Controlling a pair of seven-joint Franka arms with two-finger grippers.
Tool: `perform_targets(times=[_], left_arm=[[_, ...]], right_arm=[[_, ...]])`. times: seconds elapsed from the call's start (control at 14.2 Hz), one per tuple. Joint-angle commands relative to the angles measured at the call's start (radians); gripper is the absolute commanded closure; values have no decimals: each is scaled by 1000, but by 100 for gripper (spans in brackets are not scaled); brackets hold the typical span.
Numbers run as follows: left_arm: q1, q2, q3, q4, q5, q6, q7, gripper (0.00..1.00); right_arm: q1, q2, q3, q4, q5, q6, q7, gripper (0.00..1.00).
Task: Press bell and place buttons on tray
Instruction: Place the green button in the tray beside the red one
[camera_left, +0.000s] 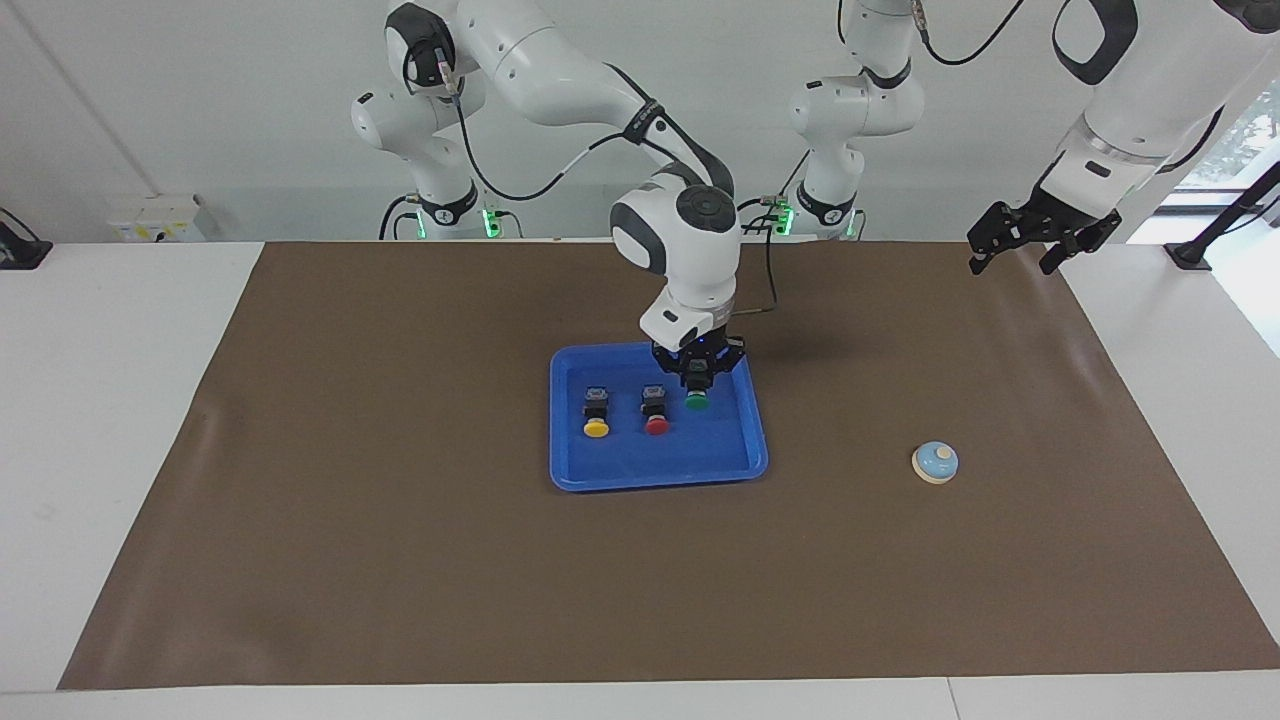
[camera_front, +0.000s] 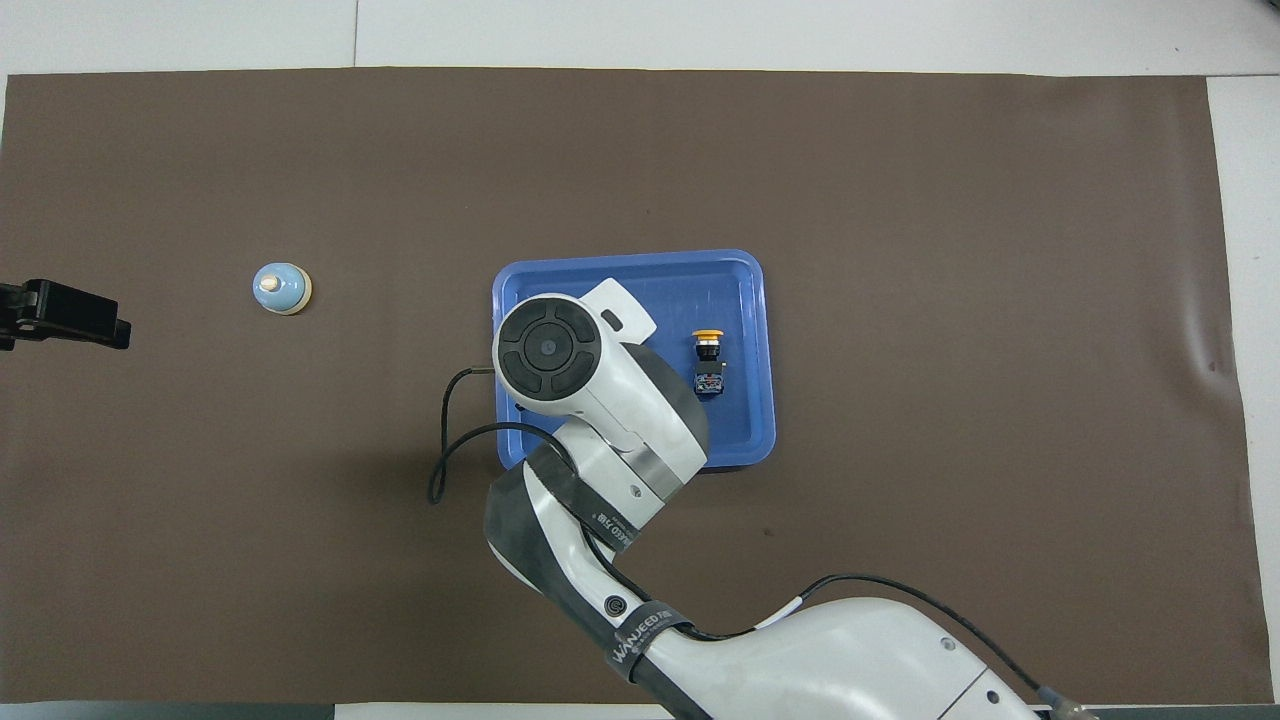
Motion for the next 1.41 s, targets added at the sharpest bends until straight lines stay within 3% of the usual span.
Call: perform_targets(times=[0.0, 0.49, 0.57, 0.64, 0.78, 0.99, 1.34], left_arm=[[0, -15, -1, -12, 11, -7, 10, 0], [0, -16, -1, -12, 11, -7, 10, 0], [0, -15, -1, -12, 11, -7, 10, 0], [0, -15, 2, -12, 11, -7, 10, 0], [0, -15, -1, -12, 11, -7, 10, 0], [0, -16, 2, -12, 11, -7, 10, 0], [0, -15, 2, -12, 11, -7, 10, 0]], right_arm=[[15, 31, -6, -32, -17, 79, 6, 100], [33, 77, -6, -18, -45, 76, 12, 100], [35, 77, -6, -18, -41, 71, 13, 69], [33, 76, -7, -17, -40, 68, 15, 1], [29, 53, -15, -9, -29, 17, 44, 0], [-6, -4, -13, 43, -28, -161, 55, 0], [-163, -182, -10, 25, -28, -283, 26, 0]])
